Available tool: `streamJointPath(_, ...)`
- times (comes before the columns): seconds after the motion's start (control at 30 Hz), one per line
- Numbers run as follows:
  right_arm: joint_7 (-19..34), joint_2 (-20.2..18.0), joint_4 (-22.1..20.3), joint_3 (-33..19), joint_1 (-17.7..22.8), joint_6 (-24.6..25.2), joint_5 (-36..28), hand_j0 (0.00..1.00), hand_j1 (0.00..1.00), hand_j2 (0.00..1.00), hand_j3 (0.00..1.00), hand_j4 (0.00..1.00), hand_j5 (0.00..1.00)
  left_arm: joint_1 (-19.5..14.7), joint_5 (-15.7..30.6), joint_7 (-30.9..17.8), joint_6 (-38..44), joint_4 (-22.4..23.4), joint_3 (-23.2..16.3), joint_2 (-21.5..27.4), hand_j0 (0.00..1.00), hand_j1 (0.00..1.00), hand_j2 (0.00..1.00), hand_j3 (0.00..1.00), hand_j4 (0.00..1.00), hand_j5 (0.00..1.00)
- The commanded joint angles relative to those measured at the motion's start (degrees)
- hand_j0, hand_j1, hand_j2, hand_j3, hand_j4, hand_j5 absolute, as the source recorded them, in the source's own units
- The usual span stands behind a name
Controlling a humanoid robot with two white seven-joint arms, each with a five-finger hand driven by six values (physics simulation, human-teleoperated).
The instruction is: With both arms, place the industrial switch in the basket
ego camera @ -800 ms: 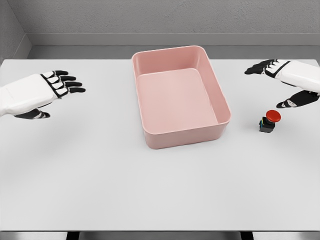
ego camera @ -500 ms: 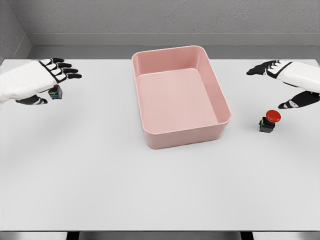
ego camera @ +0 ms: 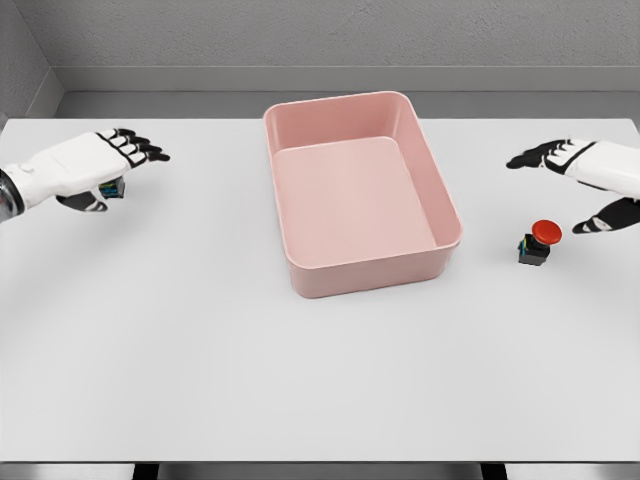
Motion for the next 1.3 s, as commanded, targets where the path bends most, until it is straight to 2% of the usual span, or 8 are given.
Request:
streamJointPath(0.0, -0.02, -0.32, -0.01, -0.01, 0.00, 0.16, -0.35, 1.00, 1.00, 1.00, 1.00, 1.00, 1.00, -0.18, 0.10, -0.04, 0.06, 3.74, -0.09, -1.48, 1.00, 1.00, 1.00, 1.00, 1.00, 1.00)
streamJointPath(0.2, -0.11, -1.55, 0.16, -0.10, 1.76, 0.16, 1.31, 1.00, 1.00, 1.00, 1.00, 1.00, 1.00, -1.41, -4.29, -0.21, 0.06, 5.67, -0.18, -2.54, 1.00, 1.00, 1.00, 1.00, 1.00, 1.00)
streamJointPath(0.33, -0.02, -1.38, 0.16, -0.01, 2.81, 0.16, 2.19, 1.00, 1.00, 1.00, 1.00, 1.00, 1.00, -2.81, -4.65, -0.12, 0.06, 9.71, -0.18, -4.73, 1.00, 1.00, 1.00, 1.00, 1.00, 1.00)
streamJointPath(0.47, -0.11, -0.94, 0.25, 0.87, 2.99, 0.16, 3.60, 1.00, 1.00, 1.00, 1.00, 1.00, 1.00, -5.72, -4.91, 0.14, 0.06, 15.96, -0.18, -7.63, 1.00, 1.00, 1.00, 1.00, 1.00, 1.00)
streamJointPath(0.6, -0.11, -0.15, 0.34, 1.04, 2.90, 0.16, 4.48, 1.00, 1.00, 1.00, 1.00, 1.00, 1.00, -5.72, -4.91, 0.14, 0.06, 16.40, -0.18, -7.55, 1.00, 1.00, 1.00, 1.00, 1.00, 1.00)
streamJointPath(0.73, -0.38, 1.52, 2.62, 2.54, 2.29, 0.16, 6.50, 1.00, 1.00, 1.00, 1.00, 1.00, 1.00, -5.72, -4.91, 0.14, 0.06, 16.48, -0.18, -7.37, 1.00, 1.00, 1.00, 1.00, 1.00, 1.00)
streamJointPath(1.03, -0.38, 4.51, 5.26, 2.97, 1.50, 0.16, 8.61, 1.00, 1.00, 1.00, 1.00, 1.00, 1.00, -7.03, -4.91, 0.23, 0.06, 20.44, -0.18, -8.43, 1.00, 1.00, 1.00, 1.00, 1.00, 1.00)
streamJointPath(1.27, -0.29, 4.95, 5.96, 4.03, 1.50, 0.16, 10.37, 1.00, 1.00, 1.00, 1.00, 1.00, 1.00, -7.03, -4.91, 0.40, 0.06, 21.05, -0.18, -9.04, 1.00, 1.00, 1.00, 1.00, 1.00, 1.00)
